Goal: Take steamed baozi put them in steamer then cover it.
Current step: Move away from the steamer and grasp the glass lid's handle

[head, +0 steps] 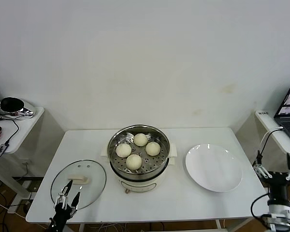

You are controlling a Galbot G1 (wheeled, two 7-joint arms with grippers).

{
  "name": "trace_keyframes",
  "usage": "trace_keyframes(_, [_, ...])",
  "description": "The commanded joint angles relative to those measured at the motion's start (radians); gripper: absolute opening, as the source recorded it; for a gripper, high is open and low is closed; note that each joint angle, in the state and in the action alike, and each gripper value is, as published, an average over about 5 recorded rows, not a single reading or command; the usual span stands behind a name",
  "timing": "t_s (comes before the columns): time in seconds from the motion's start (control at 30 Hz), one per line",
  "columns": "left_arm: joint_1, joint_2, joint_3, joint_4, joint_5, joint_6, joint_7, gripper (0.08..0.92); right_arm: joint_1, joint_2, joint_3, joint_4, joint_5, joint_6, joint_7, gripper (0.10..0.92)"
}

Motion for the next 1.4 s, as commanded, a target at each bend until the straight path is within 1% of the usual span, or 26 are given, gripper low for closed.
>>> trace_keyframes(0.03, [-0.185, 0.066, 0.014, 0.202, 0.126, -0.034, 0.021, 0.823, -0.048, 0.037, 0.061, 0.005, -0.007, 0.027, 0.041, 0.823])
trace_keyframes(0.17, [-0.222, 0.085, 0.023, 0.252, 0.122, -0.034, 0.037, 0.823, -0.053, 0.044, 0.062, 0.007, -0.008, 0.032, 0.042, 0.823])
trace_keyframes(0.63, [-0.333, 0.115, 0.055, 0.317, 0.126, -0.031, 0.06, 0.823, -0.068, 0.075, 0.04, 0.003, -0.034, 0.062, 0.043, 0.823])
trace_keyframes(1.0, [-0.418, 0.118, 0.095, 0.378, 0.123, -0.03, 0.081, 0.823, -0.069, 0.087, 0.028, -0.005, -0.046, 0.067, 0.044, 0.823])
trace_keyframes(1.2, [-0.448, 0.11, 0.11, 0.413, 0.12, -0.032, 0.081, 0.823, -0.062, 0.092, 0.014, -0.015, -0.055, 0.067, 0.043, 0.823])
trace_keyframes(1.4, [-0.465, 0.107, 0.12, 0.42, 0.104, -0.031, 0.087, 0.823, -0.054, 0.095, 0.001, -0.024, -0.062, 0.068, 0.043, 0.823])
